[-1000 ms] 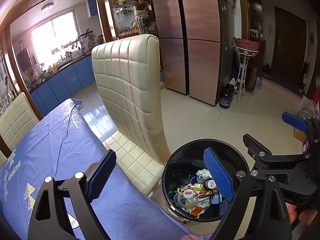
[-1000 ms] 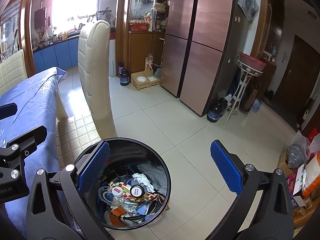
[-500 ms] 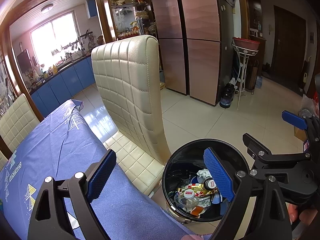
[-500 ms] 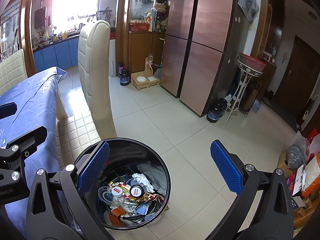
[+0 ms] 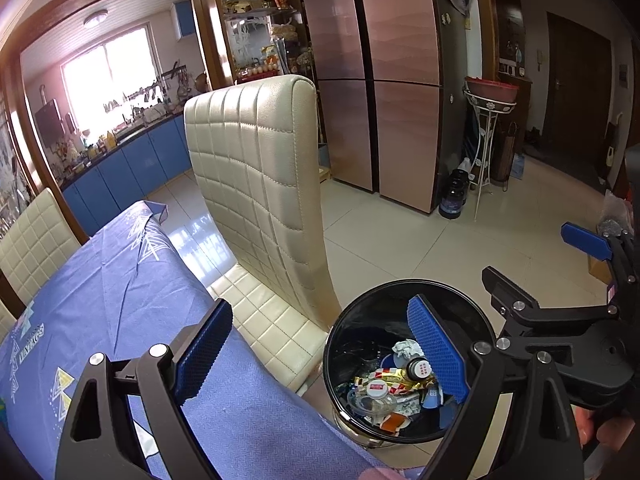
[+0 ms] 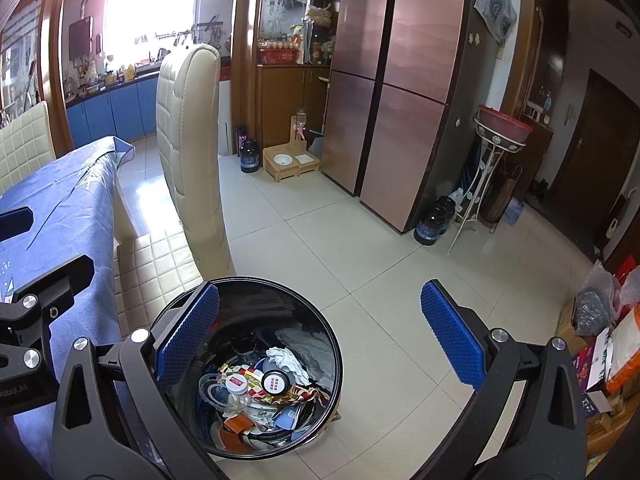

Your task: Collect trash

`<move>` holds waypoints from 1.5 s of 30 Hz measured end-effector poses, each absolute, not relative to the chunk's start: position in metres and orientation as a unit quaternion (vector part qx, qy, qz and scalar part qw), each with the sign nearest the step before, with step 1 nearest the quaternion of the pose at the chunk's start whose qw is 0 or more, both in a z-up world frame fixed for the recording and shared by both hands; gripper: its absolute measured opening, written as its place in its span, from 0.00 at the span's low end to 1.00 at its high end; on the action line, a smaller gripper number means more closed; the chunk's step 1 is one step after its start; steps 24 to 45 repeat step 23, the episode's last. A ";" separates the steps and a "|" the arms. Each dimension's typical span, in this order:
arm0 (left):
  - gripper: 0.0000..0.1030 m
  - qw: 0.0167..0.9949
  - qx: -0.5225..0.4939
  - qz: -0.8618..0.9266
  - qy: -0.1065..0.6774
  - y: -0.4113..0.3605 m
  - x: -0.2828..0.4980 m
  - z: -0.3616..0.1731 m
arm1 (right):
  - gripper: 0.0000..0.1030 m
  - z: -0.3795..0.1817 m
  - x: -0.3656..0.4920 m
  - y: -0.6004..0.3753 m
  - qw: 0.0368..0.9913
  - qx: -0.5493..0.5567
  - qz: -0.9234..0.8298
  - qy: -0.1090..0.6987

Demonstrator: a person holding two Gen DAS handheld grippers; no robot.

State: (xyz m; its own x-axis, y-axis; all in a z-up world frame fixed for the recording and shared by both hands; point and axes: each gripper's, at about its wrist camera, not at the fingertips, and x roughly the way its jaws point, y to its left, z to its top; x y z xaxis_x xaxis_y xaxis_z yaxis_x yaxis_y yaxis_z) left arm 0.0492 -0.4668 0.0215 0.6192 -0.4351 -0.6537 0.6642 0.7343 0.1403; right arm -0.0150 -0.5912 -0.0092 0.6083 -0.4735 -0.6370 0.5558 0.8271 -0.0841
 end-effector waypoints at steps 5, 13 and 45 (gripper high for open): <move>0.84 0.882 0.184 -0.311 0.302 -0.465 0.049 0.024 | 0.97 -0.010 -0.015 -0.591 0.895 0.061 -0.288 0.337; 0.84 0.878 0.186 -0.306 0.316 -0.465 0.054 0.023 | 0.97 -0.009 -0.016 -0.590 0.894 0.064 -0.288 0.337; 0.84 0.876 0.208 -0.308 0.308 -0.469 0.046 0.018 | 0.97 -0.011 -0.015 -0.591 0.893 0.065 -0.286 0.340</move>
